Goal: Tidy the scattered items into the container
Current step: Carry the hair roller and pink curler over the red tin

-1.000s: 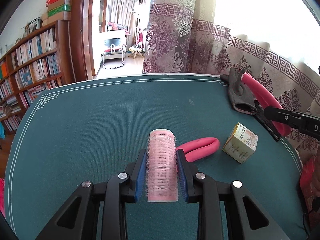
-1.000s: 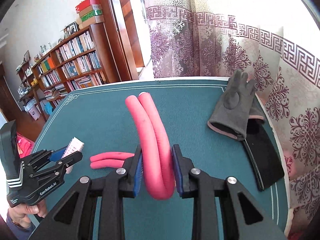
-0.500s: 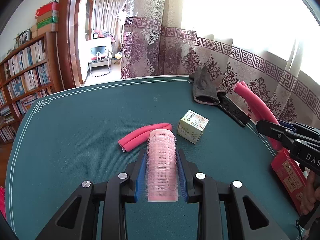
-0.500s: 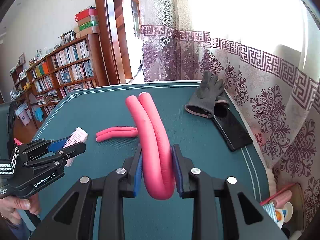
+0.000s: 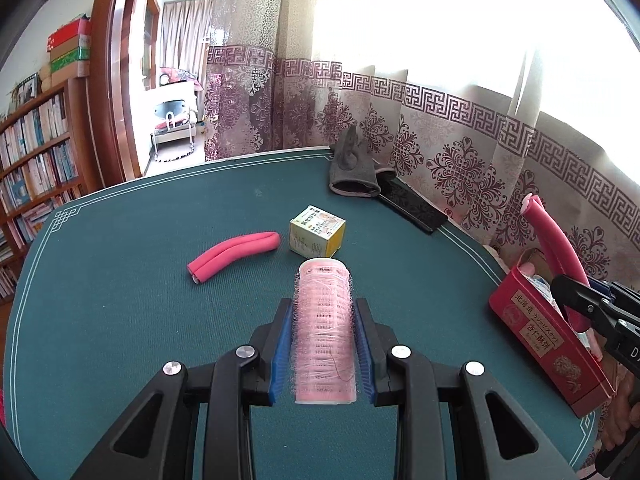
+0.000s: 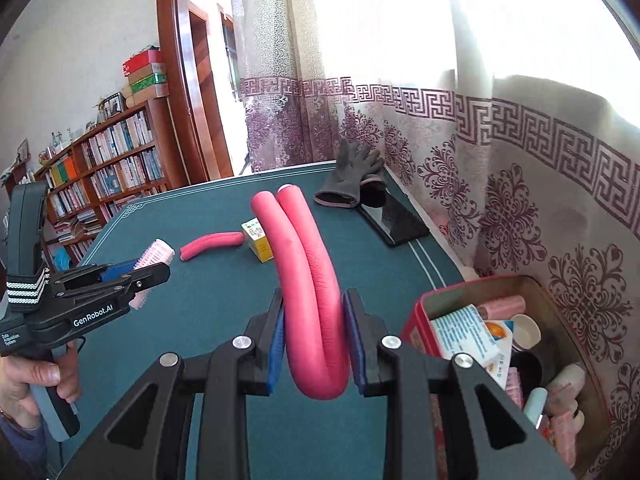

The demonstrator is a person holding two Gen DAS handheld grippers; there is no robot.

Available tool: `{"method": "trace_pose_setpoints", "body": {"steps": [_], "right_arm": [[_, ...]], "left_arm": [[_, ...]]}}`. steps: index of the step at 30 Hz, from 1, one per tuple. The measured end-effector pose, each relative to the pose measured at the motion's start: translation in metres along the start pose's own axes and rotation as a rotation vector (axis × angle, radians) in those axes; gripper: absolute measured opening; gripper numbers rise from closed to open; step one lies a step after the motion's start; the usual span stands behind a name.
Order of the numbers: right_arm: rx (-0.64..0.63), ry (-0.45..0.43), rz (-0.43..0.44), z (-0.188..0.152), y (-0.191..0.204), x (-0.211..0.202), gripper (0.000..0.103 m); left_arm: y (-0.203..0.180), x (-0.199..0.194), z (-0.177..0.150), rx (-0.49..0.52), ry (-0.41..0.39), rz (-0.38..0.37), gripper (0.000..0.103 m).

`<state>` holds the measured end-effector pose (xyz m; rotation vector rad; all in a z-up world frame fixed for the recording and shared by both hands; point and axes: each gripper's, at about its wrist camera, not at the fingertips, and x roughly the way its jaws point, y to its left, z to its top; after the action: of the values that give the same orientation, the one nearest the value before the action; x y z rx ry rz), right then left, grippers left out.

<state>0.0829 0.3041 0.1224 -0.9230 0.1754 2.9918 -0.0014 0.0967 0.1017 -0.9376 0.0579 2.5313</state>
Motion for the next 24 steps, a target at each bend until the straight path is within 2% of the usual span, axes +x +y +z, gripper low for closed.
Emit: {"method": "trace_pose_setpoints", "body": {"steps": [5, 9, 12, 18, 24], "right_arm": [[0.079, 0.002, -0.136, -0.024, -0.053, -0.031, 0.03], [0.154, 0.028, -0.195, -0.039, -0.088, -0.04, 0.03], [0.205, 0.053, -0.179, -0.049, -0.104, -0.036, 0.03], [0.265, 0.074, -0.13, -0.062, -0.115, -0.031, 0.047], [0.224, 0.053, -0.156, -0.072, -0.113, -0.043, 0.047]], "left_arm": [[-0.025, 0.001, -0.003, 0.032, 0.007, -0.04, 0.031], [-0.045, 0.003, -0.007, 0.056, 0.019, -0.068, 0.031], [-0.06, 0.006, -0.009, 0.085, 0.031, -0.081, 0.031], [-0.079, 0.004, -0.009, 0.124, 0.035, -0.093, 0.031], [-0.099, 0.007, -0.005, 0.151, 0.04, -0.135, 0.031]]}}
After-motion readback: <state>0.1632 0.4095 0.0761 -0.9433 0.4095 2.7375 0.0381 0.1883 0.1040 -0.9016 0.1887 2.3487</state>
